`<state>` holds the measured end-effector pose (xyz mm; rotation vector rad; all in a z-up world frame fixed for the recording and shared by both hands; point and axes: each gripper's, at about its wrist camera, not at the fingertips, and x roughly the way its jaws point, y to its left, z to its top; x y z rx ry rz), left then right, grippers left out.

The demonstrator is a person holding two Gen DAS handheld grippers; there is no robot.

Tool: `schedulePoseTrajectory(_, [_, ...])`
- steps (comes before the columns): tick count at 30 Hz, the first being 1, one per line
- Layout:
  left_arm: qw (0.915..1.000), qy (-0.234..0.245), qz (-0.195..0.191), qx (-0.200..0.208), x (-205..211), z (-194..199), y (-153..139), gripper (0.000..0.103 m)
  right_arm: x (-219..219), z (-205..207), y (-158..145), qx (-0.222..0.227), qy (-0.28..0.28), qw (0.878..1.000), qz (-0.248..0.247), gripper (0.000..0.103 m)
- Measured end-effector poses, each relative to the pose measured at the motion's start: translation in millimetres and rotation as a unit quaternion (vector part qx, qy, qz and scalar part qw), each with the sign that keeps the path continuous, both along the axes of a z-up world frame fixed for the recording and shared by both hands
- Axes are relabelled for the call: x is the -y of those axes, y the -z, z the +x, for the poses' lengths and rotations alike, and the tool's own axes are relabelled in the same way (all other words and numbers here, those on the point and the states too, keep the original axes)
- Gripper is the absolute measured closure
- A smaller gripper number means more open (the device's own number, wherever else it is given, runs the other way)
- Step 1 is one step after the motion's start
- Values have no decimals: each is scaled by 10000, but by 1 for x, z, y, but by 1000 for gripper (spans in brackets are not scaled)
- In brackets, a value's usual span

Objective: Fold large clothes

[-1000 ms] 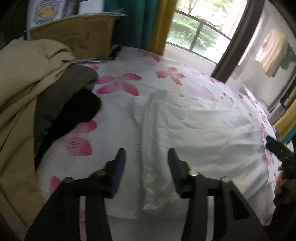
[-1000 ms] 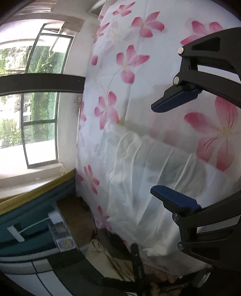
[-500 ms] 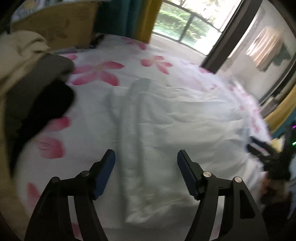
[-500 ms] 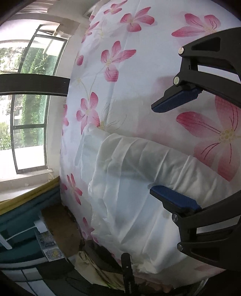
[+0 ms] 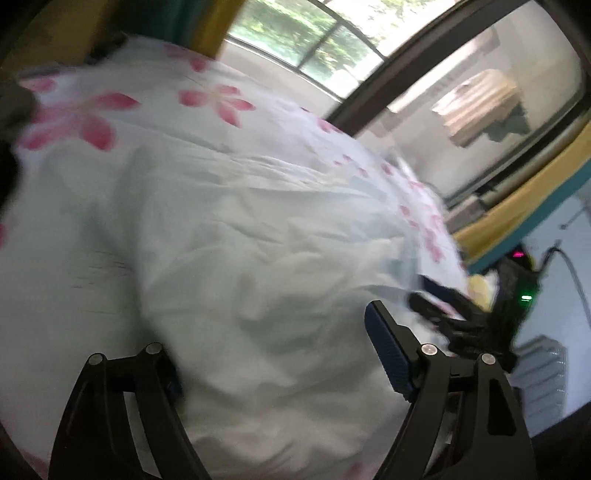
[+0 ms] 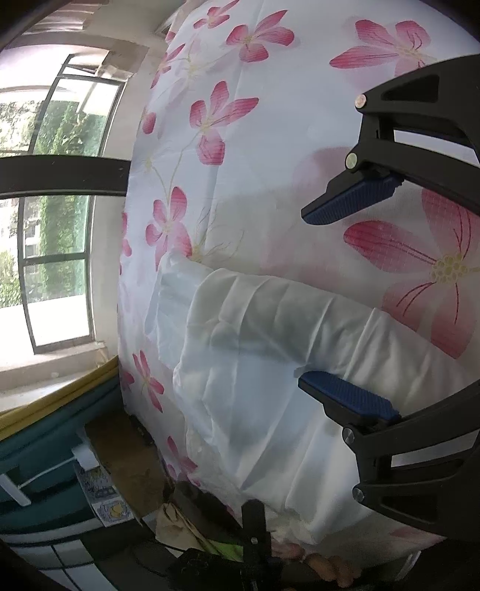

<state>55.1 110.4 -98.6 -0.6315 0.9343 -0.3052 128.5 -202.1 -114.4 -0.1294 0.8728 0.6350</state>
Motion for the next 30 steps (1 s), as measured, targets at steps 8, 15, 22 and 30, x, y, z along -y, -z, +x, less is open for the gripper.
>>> schedulePoseTrajectory(8, [9997, 139, 186, 81, 33, 21, -2, 19, -9, 2, 1, -45, 54, 9999, -73, 22])
schedulePoseTrajectory(15, [9949, 306, 949, 157, 45, 28, -6, 30, 10, 5, -22, -103, 225, 9995, 197, 22])
schedulePoseTrajectory(22, [9931, 419, 1059, 271, 45, 25, -3, 54, 2, 11, -5, -550, 62, 9972, 507, 23])
schedulePoseTrajectory(30, [9927, 543, 982, 438, 45, 22, -9, 76, -22, 3, 2, -742, -376, 9912, 1028, 59])
